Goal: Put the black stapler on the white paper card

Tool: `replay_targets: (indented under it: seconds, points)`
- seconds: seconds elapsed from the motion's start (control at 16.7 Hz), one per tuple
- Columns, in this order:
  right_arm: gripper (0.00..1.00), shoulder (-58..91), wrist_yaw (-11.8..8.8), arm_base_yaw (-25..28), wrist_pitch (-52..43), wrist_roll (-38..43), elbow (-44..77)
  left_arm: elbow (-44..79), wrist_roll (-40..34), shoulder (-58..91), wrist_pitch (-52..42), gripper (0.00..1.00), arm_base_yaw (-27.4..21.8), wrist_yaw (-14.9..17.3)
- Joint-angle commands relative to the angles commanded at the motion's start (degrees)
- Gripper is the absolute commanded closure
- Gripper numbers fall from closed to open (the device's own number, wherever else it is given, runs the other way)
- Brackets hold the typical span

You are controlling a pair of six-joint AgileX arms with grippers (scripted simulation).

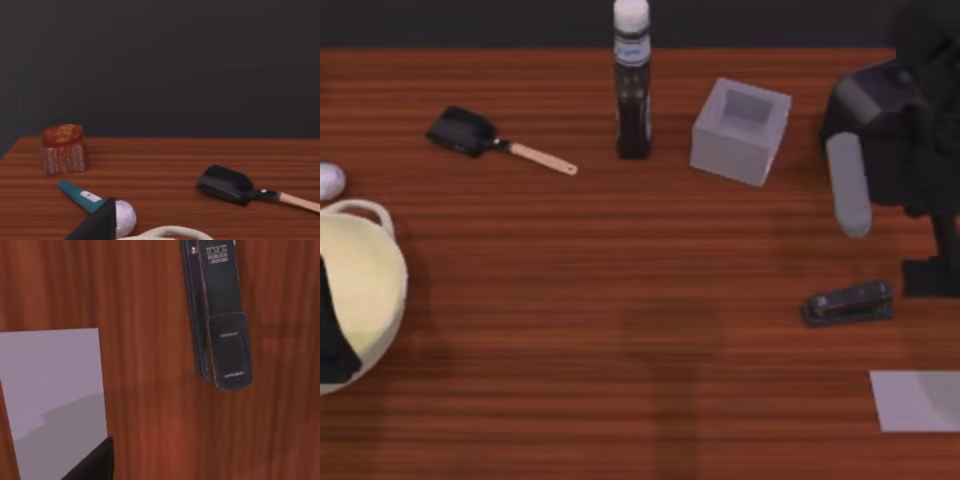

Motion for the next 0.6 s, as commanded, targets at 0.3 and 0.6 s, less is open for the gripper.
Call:
replay_targets:
  seconds: [0.3, 0.6]
  points:
    - [0.00, 9.27, -0.23, 1.75, -5.14, -6.89, 8.56, 0.00, 0.00, 0.00, 0.00, 0.00, 0.00, 0.00]
    - [0.00, 9.35, -0.22, 1.49, -5.12, -6.99, 8.62, 0.00, 0.00, 0.00, 0.00, 0.00, 0.00, 0.00]
